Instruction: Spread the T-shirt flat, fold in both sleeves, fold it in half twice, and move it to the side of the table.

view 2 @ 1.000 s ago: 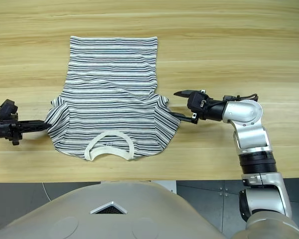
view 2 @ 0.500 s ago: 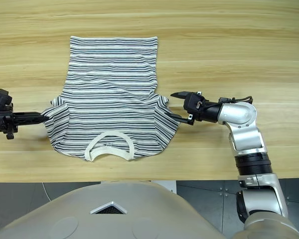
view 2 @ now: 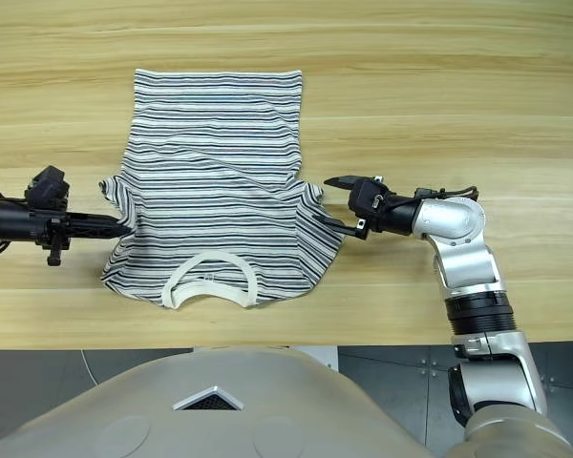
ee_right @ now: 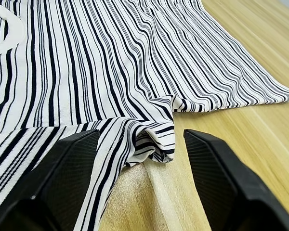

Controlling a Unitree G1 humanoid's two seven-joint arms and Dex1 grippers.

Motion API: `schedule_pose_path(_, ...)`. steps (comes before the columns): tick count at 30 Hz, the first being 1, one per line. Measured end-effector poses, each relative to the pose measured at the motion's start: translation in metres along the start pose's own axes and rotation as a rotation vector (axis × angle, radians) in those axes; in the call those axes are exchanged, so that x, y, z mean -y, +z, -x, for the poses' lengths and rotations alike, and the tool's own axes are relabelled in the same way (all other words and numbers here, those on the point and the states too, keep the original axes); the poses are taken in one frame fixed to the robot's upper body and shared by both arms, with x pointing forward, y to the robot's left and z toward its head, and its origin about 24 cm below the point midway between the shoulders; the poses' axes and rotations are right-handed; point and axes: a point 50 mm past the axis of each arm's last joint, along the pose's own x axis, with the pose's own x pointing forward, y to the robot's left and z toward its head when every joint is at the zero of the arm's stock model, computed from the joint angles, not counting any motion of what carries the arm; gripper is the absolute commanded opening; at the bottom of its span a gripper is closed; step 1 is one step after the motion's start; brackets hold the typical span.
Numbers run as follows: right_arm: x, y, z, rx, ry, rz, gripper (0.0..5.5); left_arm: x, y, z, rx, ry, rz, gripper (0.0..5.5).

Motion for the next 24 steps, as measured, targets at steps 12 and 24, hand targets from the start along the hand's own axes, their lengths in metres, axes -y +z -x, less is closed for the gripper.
schedule_pose_path(12, 0.0, -0.002, -0.001, 0.004, -0.012, -0.004, 3.24, -0.009, -0.003, -0.029, -0.031, -0.013, -0.041, 0.45)
schedule_pose_path(24, 0.0, -0.002, -0.001, 0.004, -0.015, -0.003, 3.24, -0.005, -0.016, -0.043, -0.112, -0.08, -0.013, 2.37)
